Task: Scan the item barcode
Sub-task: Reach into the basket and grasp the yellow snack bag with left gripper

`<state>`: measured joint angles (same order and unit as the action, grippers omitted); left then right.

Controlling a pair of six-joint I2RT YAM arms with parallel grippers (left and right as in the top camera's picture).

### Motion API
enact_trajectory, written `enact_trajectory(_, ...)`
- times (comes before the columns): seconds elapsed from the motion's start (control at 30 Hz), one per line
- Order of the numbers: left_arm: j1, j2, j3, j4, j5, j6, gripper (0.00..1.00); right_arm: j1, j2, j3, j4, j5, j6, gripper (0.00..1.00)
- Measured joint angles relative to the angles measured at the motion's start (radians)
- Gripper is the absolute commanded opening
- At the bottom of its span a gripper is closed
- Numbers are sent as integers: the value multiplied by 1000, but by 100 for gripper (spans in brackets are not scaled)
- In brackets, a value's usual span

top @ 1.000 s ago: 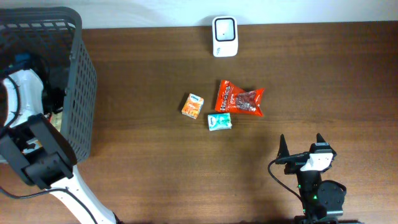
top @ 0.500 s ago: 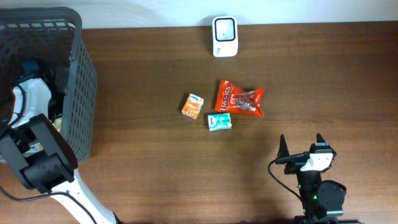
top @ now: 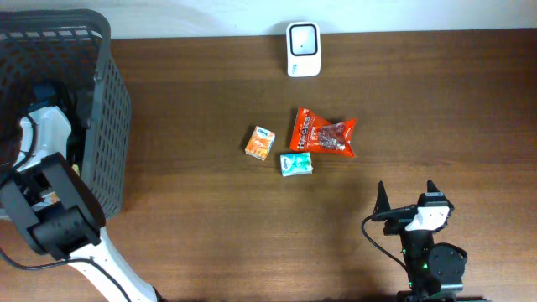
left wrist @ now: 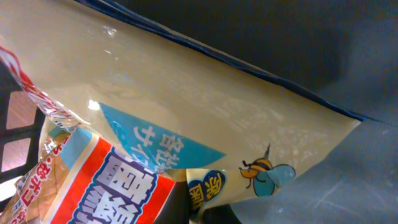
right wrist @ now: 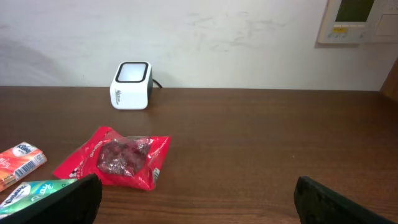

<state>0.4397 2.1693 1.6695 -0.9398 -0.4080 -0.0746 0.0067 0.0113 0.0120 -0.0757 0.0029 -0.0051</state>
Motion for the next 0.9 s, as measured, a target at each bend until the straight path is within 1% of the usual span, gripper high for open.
enact_trajectory(0.13, 0, 0, 76, -108, 35, -21, 0, 0, 0, 0, 0, 0, 0, 98)
enact_trajectory(0.27, 1, -24, 192, -145, 108, -37, 0, 0, 0, 0, 0, 0, 0, 98)
enact_trajectory(0.33, 1, -56, 219, -149, 139, -42, 0, 0, 0, 0, 0, 0, 0, 98)
enact_trajectory(0.47, 1, -210, 276, -138, 193, -46, 0, 0, 0, 0, 0, 0, 0, 98)
enact_trajectory(0.63, 1, -444, 292, -116, 266, -49, 0, 0, 0, 0, 0, 0, 1, 98)
enact_trajectory(0.7, 1, -496, 293, -97, 294, -50, 0, 0, 0, 0, 0, 0, 0, 98)
enact_trajectory(0.77, 1, -552, 292, -73, 354, -50, 0, 0, 0, 0, 0, 0, 0, 98)
enact_trajectory(0.9, -18, -675, 292, -59, 526, -50, 0, 0, 0, 0, 0, 0, 0, 98)
